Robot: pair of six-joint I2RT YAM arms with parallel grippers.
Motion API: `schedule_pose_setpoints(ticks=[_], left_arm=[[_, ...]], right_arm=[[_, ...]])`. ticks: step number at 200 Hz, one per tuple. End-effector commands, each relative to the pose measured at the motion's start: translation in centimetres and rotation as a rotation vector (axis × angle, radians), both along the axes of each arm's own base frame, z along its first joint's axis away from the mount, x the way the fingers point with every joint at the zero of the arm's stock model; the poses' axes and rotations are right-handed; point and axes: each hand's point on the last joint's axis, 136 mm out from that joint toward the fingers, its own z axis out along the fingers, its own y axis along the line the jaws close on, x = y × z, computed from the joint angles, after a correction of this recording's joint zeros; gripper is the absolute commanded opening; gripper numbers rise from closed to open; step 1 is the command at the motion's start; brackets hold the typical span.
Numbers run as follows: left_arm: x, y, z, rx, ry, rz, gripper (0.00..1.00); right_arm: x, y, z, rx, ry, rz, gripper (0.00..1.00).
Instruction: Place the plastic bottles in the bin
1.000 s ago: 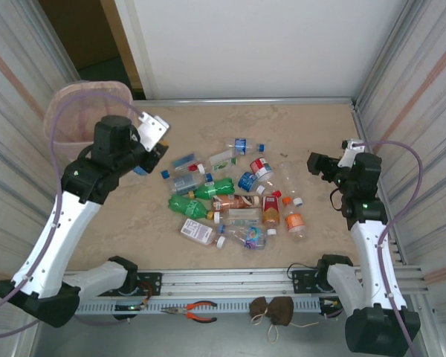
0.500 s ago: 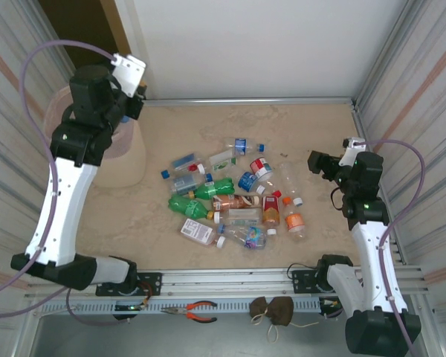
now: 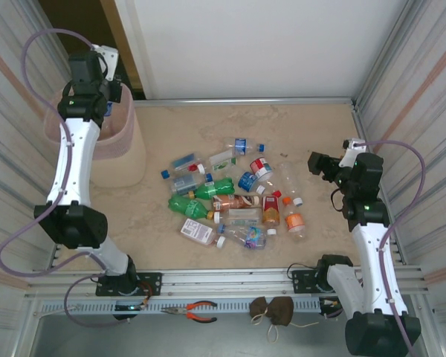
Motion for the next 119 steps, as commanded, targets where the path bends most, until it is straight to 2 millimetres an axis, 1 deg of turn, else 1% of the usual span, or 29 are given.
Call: schedule_pose_setpoints(ticks=[1, 36, 80, 119], left_arm=[[0.6, 2.9, -0.5, -0.066, -0.029, 0.1, 0.0], [1.3, 5.0, -5.9, -0.092, 0.097, 0.15, 0.0], [0.7, 6.9, -12.0, -0.167, 0.231, 0.195, 0.01], [0.0, 8.0, -16.5, -0.239, 0.345, 0.219, 0.01]], right_arm=[[-0.4, 0.0, 1.6, -0.009, -0.036, -0.01, 0.91], [-0.3, 0.0, 1.2, -0.008, -0.027, -0.009, 0.91], [-0.1, 0.1, 0.7, -0.005, -0.017, -0.007, 0.91], [0.0, 0.2, 0.4, -0.002, -0.008, 0.0, 0.91]])
